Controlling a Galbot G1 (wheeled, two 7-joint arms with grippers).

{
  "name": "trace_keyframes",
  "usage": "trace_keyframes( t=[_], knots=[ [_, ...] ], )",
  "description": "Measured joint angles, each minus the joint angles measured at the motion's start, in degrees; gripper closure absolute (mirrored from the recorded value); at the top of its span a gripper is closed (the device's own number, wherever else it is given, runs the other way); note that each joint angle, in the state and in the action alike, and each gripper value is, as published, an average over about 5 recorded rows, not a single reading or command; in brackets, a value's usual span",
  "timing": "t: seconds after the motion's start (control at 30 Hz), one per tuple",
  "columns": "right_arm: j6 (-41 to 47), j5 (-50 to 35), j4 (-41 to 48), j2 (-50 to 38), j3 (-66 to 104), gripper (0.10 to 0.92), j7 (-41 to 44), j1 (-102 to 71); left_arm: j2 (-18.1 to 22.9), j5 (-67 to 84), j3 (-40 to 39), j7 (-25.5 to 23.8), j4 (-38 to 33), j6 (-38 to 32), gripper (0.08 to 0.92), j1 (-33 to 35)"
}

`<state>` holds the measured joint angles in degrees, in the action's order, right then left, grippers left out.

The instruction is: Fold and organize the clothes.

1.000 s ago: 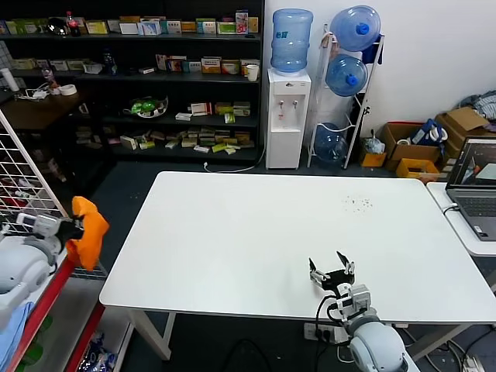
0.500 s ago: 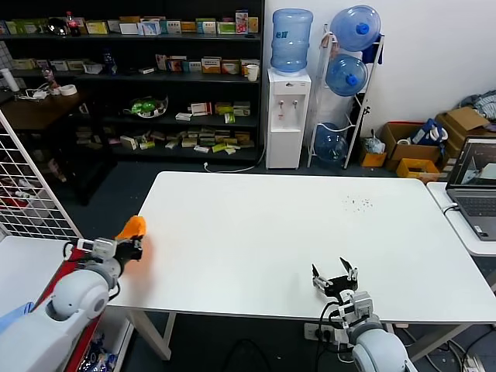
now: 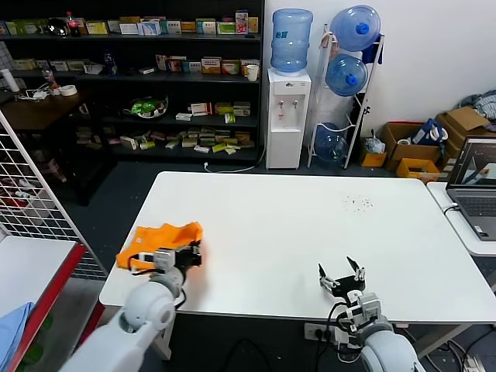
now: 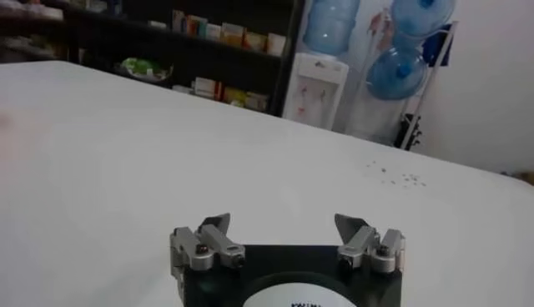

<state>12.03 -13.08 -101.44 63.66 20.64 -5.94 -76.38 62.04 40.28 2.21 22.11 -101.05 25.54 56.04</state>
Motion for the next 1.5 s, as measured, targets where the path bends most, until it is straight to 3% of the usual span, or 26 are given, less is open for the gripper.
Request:
trace_keyframes(
  t=[0.3, 0.5, 0.6, 0.83, 1.0, 1.27, 1.5],
  knots=[
    [-0.80, -0.70, -0.80, -1.38, 2.98, 0.203, 0.28, -2.55, 15.37, -3.40, -5.09, 1.88, 5.46, -2.73, 0.878, -1.23],
    [-1.07, -1.36, -0.80, -1.78, 4.68, 0.203, 0.28, -3.49, 22.62, -4.50, -6.80, 2.07, 9.08, -5.13, 0.874, -1.24],
    [-1.31, -1.44, -0.56, -1.60, 5.01, 0.203, 0.30, -3.54, 25.01, -4.80, -6.97, 1.45, 10.69, -7.24, 0.826, -1.32],
    [-1.80, -1.50, 0.02, -1.04, 5.22, 0.203, 0.41, -3.13, 28.41, -5.71, -6.92, -1.41, 12.27, -13.64, 0.615, -0.79],
    [-2.74, -1.51, 0.05, -0.96, 5.93, 0.203, 0.92, -2.60, 26.78, -7.94, -6.58, -4.58, 10.70, -17.35, 0.467, 0.51],
    [-4.70, -1.22, 0.98, 0.39, 7.34, 0.203, 2.50, -1.52, 15.15, -15.00, -2.17, -10.17, 5.89, -24.63, 0.239, 5.66],
    [-6.41, -0.27, 2.22, 2.64, 8.51, 0.203, 4.80, -0.33, 8.03, -21.63, 4.72, -13.21, 2.31, -28.45, 0.178, 11.41]
  ],
)
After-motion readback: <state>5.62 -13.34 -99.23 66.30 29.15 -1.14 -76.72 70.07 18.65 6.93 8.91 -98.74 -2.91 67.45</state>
